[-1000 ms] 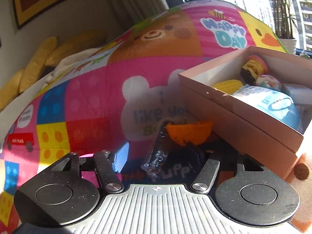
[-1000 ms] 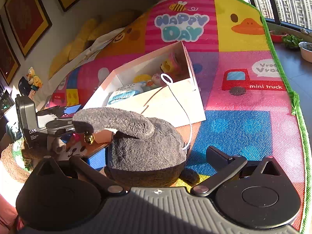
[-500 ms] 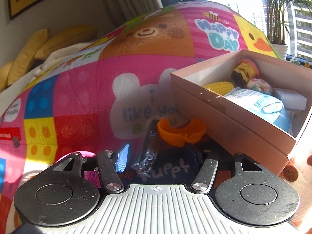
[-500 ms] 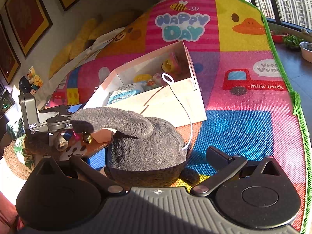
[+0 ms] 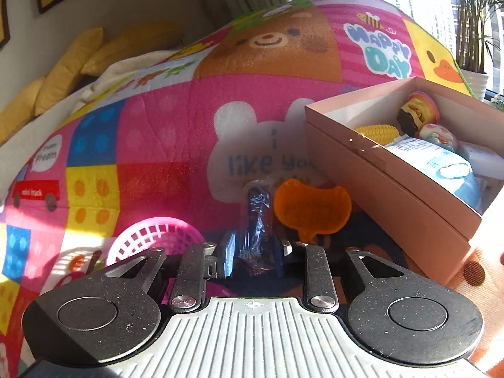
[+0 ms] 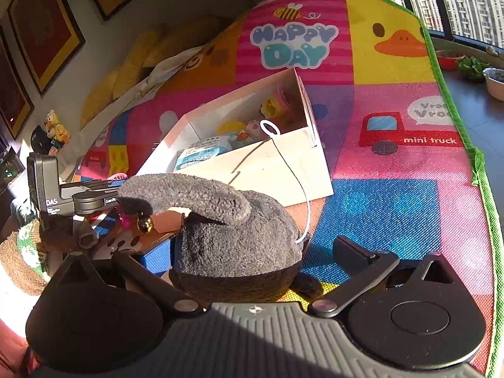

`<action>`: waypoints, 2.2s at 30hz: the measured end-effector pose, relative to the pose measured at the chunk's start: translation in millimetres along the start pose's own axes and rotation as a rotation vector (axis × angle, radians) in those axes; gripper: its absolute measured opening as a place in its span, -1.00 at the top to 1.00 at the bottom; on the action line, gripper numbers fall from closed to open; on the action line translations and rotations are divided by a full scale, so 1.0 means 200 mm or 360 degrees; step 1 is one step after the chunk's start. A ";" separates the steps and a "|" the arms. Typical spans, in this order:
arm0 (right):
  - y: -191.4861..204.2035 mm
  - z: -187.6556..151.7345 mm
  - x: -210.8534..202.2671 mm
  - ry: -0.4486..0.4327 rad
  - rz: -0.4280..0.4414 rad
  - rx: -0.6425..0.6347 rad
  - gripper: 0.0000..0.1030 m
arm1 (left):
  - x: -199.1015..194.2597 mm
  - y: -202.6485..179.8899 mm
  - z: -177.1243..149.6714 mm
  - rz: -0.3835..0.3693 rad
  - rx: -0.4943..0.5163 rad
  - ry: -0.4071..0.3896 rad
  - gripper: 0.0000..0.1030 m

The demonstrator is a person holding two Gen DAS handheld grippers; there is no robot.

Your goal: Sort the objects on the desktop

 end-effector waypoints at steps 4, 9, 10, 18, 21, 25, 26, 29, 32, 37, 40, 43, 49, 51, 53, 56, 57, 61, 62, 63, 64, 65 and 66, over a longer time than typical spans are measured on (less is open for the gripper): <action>0.00 0.00 -0.01 -0.0013 -0.0016 -0.0005 -1.00 | -0.29 -0.03 -0.06 -0.0040 -0.0042 -0.0084 0.49; 0.00 0.00 -0.04 -0.0038 -0.0076 -0.0010 -1.00 | -0.62 -0.23 -0.17 -0.0249 -0.0065 -0.0113 0.56; 0.00 -0.01 -0.04 -0.0029 -0.0068 0.0023 -1.00 | -0.66 -0.29 -0.20 -0.0307 -0.0059 -0.0092 0.56; 0.00 -0.05 -0.07 -0.0016 -0.0037 0.0084 -1.00 | -0.74 -0.51 -0.33 -0.0314 0.0103 -0.0100 -0.14; 0.02 -0.06 -0.06 -0.0006 -0.0075 0.0036 -1.00 | -0.65 -0.36 -0.28 -0.0106 -0.0005 -0.0084 -0.26; 0.02 -0.06 -0.05 -0.0002 -0.0099 0.0003 -1.00 | -0.51 -0.24 -0.26 -0.0075 -0.0170 0.0019 -0.20; 0.02 -0.06 -0.05 -0.0005 -0.0098 0.0008 -1.00 | -0.49 -0.25 -0.26 -0.0105 -0.0188 0.0030 -0.20; 0.02 -0.06 -0.06 -0.0028 -0.0092 0.0028 -1.00 | -0.45 -0.30 -0.26 -0.0145 -0.0166 0.0039 -0.20; 0.01 -0.07 -0.07 -0.0045 -0.0079 0.0065 -1.00 | -0.41 -0.36 -0.27 -0.0090 -0.0077 0.0020 0.10; 0.01 -0.07 -0.07 -0.0039 -0.0057 0.0066 -1.00 | -0.47 -0.43 -0.26 -0.0219 -0.0047 -0.0001 0.38; 0.01 -0.07 -0.06 -0.0036 -0.0063 0.0056 -1.00 | -0.58 -0.53 -0.29 -0.0470 -0.0018 0.0023 0.31; 0.01 -0.07 -0.06 -0.0032 -0.0073 0.0044 -1.00 | -0.66 -0.61 -0.35 -0.0580 0.0026 0.0032 0.12; 0.03 -0.07 -0.05 -0.0023 -0.0121 0.0010 -1.00 | -0.66 -0.56 -0.41 -0.0346 0.0069 0.0005 -0.60; 0.05 -0.08 -0.05 -0.0013 -0.0137 -0.0011 -1.00 | -0.62 -0.51 -0.41 -0.0268 0.0034 0.0028 -0.66; 0.05 -0.08 -0.05 -0.0005 -0.0139 -0.0021 -1.00 | -0.58 -0.48 -0.39 -0.0191 0.0017 0.0031 -0.83; 0.05 -0.08 -0.05 0.0003 -0.0131 -0.0026 -1.00 | -0.52 -0.43 -0.35 -0.0043 0.0016 -0.0003 -0.88; 0.05 -0.08 -0.05 0.0005 -0.0132 -0.0030 -1.00 | -0.51 -0.42 -0.34 -0.0022 0.0034 -0.0013 -0.88; 0.06 -0.08 -0.05 0.0006 -0.0137 -0.0037 -1.00 | -0.50 -0.43 -0.33 -0.0008 0.0156 -0.0045 -0.87; 0.06 -0.08 -0.05 0.0004 -0.0136 -0.0035 -1.00 | -0.50 -0.43 -0.33 -0.0061 0.0146 -0.0026 -0.81; 0.06 -0.08 -0.05 0.0004 -0.0137 -0.0034 -1.00 | -0.50 -0.44 -0.34 -0.0152 0.0117 0.0008 -0.72; 0.06 -0.08 -0.05 0.0004 -0.0138 -0.0034 -1.00 | -0.49 -0.45 -0.34 -0.0219 0.0088 0.0046 -0.48; 0.06 -0.08 -0.04 0.0003 -0.0140 -0.0035 -1.00 | -0.49 -0.47 -0.35 -0.0265 0.0070 0.0077 -0.31; 0.06 -0.08 -0.04 0.0002 -0.0140 -0.0034 -1.00 | -0.48 -0.48 -0.35 -0.0276 0.0064 0.0075 -0.30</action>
Point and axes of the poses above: each gripper's, at about its wrist camera, not at the fingertips, and x roughly the way its jaws point, y to its left, z to its top, the point moved 7 cm from there along x, roughly the way its jaws point, and after that the axes turned 12 degrees about -x, right-handed, at the moved point
